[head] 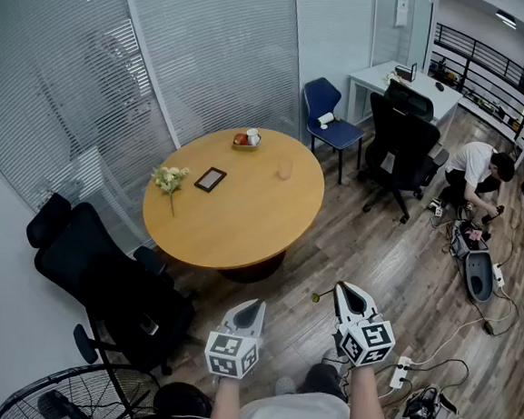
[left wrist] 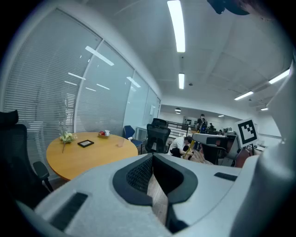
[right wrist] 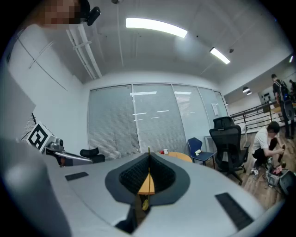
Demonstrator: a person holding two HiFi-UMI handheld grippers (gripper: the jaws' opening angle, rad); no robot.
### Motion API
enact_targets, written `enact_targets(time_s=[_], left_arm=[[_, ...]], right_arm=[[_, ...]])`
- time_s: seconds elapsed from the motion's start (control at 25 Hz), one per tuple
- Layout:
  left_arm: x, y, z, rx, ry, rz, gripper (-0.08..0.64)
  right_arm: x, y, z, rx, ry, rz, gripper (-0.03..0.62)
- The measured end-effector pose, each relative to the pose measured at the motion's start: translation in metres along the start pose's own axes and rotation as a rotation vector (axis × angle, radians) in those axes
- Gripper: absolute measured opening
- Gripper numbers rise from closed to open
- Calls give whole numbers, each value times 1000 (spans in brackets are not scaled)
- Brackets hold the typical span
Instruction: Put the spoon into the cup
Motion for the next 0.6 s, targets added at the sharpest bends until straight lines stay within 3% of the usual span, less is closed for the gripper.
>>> enact_targets(time_s=[0.6], left_arm=[[-11, 33, -5, 23, -3, 72, 9]], right_arm=[[-7, -3, -20, -21, 20, -12, 2]])
Point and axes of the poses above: the fingertips, and each gripper's own axes: z backward along the fingers, y to its left, x out of its top, the point moved 10 cm from there along z, backward along the fingers, and after that the axes turned 14 degrees about -y, right-handed, at the moved point
